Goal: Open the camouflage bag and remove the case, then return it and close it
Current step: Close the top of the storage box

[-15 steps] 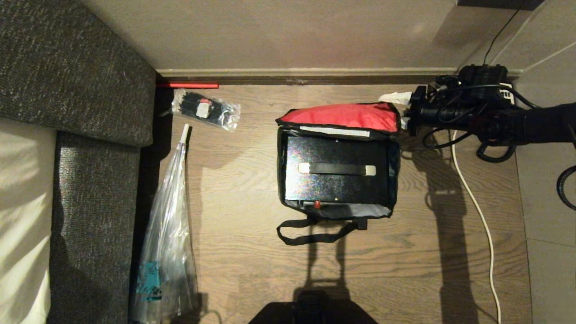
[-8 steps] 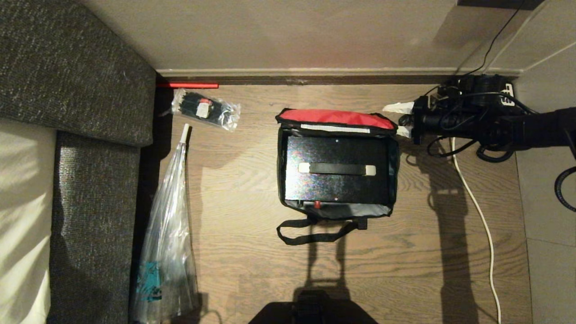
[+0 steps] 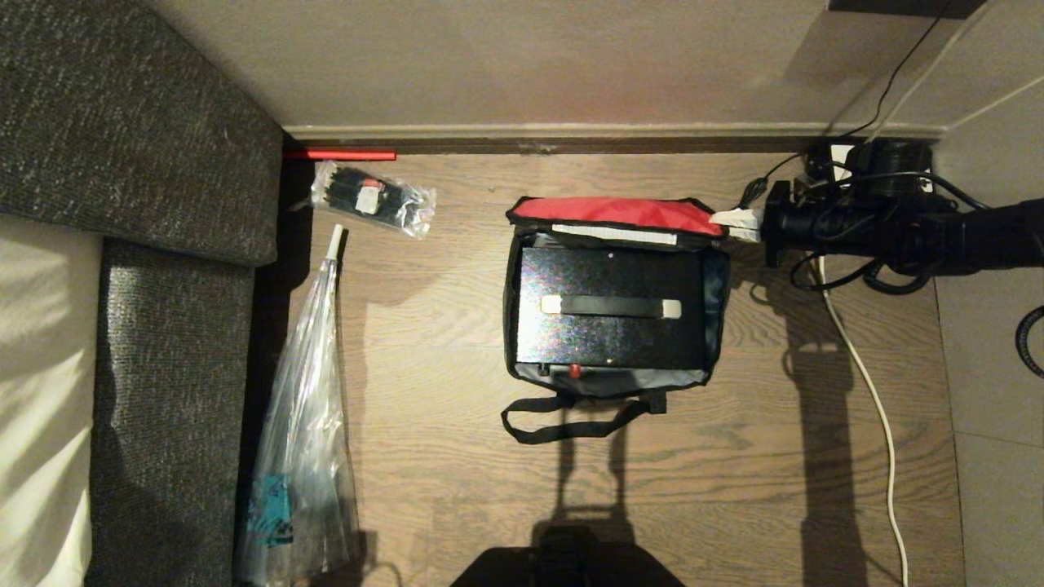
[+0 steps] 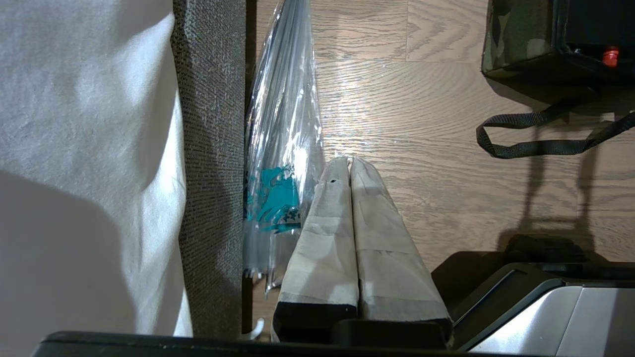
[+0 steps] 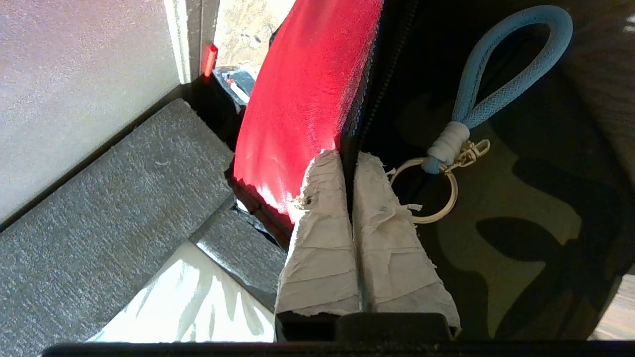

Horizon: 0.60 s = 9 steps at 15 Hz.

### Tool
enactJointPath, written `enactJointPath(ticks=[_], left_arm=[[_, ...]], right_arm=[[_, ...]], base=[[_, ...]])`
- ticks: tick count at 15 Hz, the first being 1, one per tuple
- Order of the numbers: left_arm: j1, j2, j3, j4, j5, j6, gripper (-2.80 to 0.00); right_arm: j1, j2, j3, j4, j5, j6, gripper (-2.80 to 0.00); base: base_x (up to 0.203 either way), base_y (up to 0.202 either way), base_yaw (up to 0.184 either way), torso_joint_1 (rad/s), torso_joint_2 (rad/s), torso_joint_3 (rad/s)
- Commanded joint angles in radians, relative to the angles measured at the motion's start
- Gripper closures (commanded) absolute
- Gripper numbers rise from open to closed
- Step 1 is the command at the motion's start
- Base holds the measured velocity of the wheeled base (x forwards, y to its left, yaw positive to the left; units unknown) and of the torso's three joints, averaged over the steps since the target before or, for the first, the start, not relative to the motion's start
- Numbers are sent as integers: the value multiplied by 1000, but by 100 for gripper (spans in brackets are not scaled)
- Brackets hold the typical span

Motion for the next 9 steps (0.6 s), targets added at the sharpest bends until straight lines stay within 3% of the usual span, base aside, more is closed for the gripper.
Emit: enactJointPath(ticks=[1,9], left_arm=[[0,1,2,0,0,0,0],[0,1,2,0,0,0,0]], right_arm=[[-3,3,2,12,4,4,0],[-2,-4,4,9,41,-7,0]], base=[[0,0,0,0,0,0],[0,0,0,0,0,0]])
